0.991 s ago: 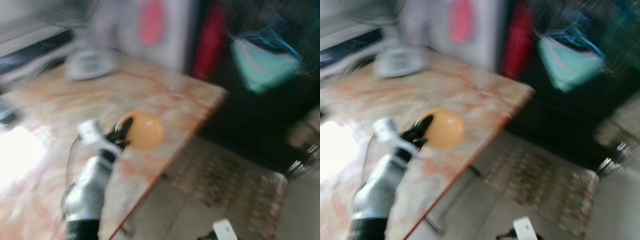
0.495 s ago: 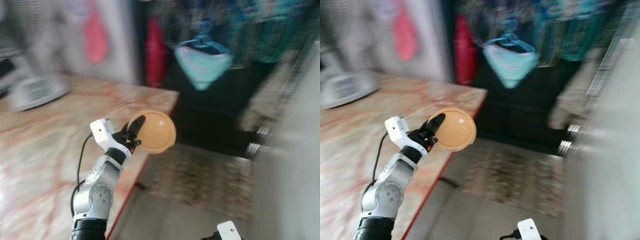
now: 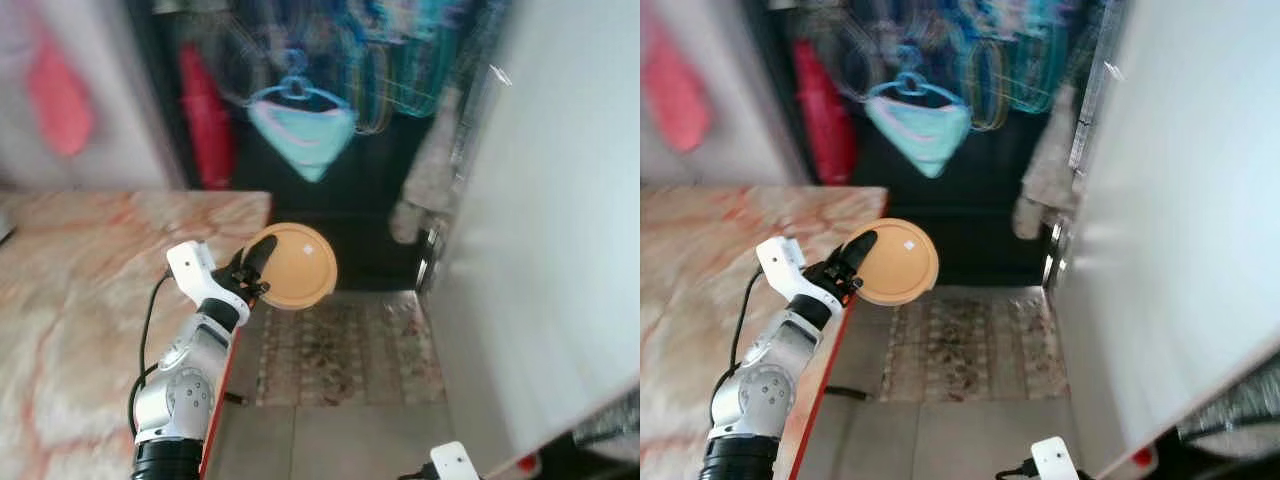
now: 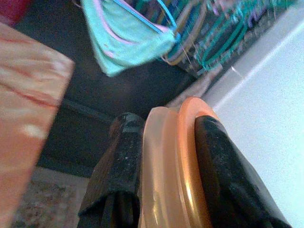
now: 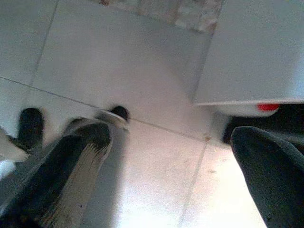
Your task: Restocking fridge
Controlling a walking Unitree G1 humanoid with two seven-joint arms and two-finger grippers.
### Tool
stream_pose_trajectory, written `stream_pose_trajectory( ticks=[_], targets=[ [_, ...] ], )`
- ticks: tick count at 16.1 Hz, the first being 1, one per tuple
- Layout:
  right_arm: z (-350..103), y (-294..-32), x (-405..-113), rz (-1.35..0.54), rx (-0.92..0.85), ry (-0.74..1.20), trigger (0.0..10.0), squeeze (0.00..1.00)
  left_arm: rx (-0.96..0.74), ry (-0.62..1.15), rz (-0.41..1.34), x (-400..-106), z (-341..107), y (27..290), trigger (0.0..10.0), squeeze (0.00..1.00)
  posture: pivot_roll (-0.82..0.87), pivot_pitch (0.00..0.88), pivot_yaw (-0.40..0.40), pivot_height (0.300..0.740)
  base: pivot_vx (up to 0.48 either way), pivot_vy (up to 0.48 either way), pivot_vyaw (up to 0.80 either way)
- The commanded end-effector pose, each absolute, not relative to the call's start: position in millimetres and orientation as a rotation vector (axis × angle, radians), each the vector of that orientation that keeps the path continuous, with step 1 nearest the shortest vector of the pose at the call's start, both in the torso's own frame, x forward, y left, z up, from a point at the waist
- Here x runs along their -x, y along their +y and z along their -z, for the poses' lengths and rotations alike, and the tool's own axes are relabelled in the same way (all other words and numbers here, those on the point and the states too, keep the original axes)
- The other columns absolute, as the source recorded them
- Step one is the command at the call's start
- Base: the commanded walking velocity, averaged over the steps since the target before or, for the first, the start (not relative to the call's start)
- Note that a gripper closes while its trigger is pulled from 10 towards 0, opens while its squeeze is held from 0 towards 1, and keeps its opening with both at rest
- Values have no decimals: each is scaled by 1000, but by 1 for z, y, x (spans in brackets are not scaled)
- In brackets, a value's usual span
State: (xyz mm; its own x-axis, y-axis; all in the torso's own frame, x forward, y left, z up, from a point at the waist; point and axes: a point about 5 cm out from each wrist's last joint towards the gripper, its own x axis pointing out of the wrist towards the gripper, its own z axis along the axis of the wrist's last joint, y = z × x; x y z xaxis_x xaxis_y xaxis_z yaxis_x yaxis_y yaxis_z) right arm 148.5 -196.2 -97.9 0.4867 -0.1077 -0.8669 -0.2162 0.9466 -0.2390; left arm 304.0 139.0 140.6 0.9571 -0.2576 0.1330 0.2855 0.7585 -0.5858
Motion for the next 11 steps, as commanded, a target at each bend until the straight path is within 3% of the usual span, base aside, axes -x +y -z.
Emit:
stream_pose_trajectory(
  ticks=[1,11],
  targets=[
    [101,-195,-142,-72,331,1090,10000,0,648,-45,310,-305,-141,134,10000,0,-15,0,102,740,0,0,-788],
    [100,-194,-143,-69,332,1090,10000,0,647,-37,304,-305,-138,135,10000,0,-17,0,106,740,0,0,-786]
  ],
)
